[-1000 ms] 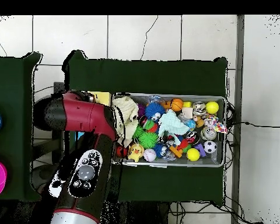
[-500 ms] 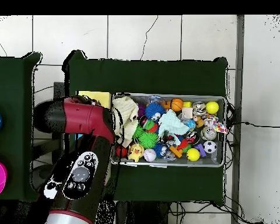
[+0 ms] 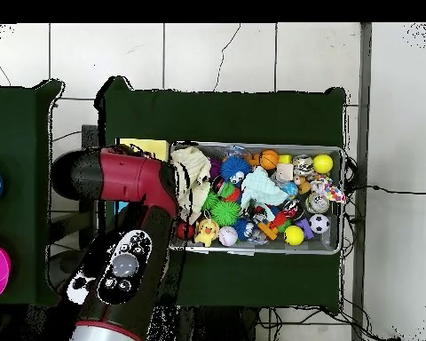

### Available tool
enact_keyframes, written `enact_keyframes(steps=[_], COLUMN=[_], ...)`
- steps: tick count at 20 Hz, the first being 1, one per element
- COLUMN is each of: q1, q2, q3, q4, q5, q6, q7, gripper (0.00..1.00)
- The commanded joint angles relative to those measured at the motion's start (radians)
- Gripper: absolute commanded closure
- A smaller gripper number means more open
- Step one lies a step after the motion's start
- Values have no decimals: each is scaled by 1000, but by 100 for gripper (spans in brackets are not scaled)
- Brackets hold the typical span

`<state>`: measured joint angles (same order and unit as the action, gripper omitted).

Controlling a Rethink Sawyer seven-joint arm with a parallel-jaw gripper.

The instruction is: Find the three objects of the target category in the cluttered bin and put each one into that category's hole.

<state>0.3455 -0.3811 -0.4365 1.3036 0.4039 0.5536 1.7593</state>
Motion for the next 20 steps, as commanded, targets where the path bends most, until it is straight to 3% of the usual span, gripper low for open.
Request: enact_keyframes(steps=[1, 4, 10, 20], q1=[-61, -78, -70, -54], q2=[42, 54, 69, 59], q3=[92, 127, 155, 138], q4=[35, 48, 123, 113], q5=[-47, -46, -25, 24], q6=[2, -53, -140, -75], q7=[119, 103, 163, 222], gripper=[100, 100, 100, 100])
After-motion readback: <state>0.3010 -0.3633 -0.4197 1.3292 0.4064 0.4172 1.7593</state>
